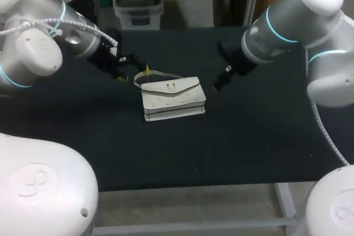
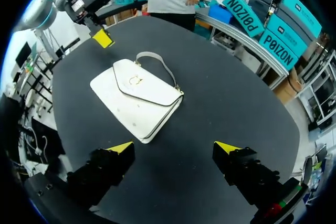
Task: Pick up the bag, open it, inspect its contents, close it, and place it on the opposite side
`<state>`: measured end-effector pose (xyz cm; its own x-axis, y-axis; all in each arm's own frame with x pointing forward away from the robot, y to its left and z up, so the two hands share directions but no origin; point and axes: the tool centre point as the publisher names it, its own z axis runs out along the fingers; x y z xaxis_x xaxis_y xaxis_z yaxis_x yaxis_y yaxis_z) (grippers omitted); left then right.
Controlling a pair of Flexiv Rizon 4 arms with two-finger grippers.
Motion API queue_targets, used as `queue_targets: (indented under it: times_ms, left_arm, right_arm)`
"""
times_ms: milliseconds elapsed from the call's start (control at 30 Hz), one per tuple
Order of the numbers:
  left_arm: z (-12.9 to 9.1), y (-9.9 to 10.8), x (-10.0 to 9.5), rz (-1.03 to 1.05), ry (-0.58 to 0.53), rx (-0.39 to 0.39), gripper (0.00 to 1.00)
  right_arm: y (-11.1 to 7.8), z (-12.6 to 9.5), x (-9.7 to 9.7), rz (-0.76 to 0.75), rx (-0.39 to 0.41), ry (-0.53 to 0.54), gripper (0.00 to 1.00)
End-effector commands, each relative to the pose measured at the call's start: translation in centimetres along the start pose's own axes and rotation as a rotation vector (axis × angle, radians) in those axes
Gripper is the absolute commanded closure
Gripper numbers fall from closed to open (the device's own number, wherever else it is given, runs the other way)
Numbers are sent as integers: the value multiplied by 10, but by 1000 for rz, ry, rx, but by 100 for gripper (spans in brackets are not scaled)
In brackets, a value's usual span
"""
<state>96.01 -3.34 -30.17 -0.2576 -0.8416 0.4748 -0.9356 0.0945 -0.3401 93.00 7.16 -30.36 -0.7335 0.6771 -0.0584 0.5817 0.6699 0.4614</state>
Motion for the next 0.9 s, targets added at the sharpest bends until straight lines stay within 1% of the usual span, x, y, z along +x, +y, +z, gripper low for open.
queue_targets:
  times_ms: [33, 400, 433, 467, 567, 600, 667, 733, 767, 800, 833, 900]
  left_arm:
    - [0, -4, 4, -4, -29, -26, 0]
    - [0, -4, 4, -4, -29, -26, 0]
    - [6, -8, 8, -89, -26, -32, 0]
    - [13, -11, 10, -186, -31, -24, 0]
    - [23, -10, 12, -365, -54, -26, 0]
    - [22, -11, 10, -409, -55, -28, 0]
    - [19, -13, 6, -497, -52, -43, 0]
    - [16, -11, 3, -536, -42, -54, 0]
    - [16, -12, 0, -570, -42, -49, 0]
    - [14, -12, -3, -571, -27, -73, 0]
    - [13, -12, -5, -595, -20, -69, 0]
    - [12, -13, -8, -602, -10, -85, 0]
  right_arm:
    - [3, -6, -6, -3, 85, 100, 0]
    - [3, -6, -6, -3, 85, 100, 0]
    - [3, -6, -6, -3, 85, 100, 0]
    - [7, -1, -3, 38, 107, 106, 0]
    - [12, 6, 3, 119, 154, 148, 0]
    - [13, 7, 4, 144, 175, 160, 0]
    - [14, 7, 5, 176, 178, 187, 0]
    - [14, 7, 5, 199, 192, 193, 0]
    - [14, 7, 5, 214, 185, 219, 0]
    - [14, 7, 4, 235, 197, 220, 0]
    - [13, 7, 4, 250, 196, 239, 0]
    - [11, 8, 3, 285, 198, 269, 0]
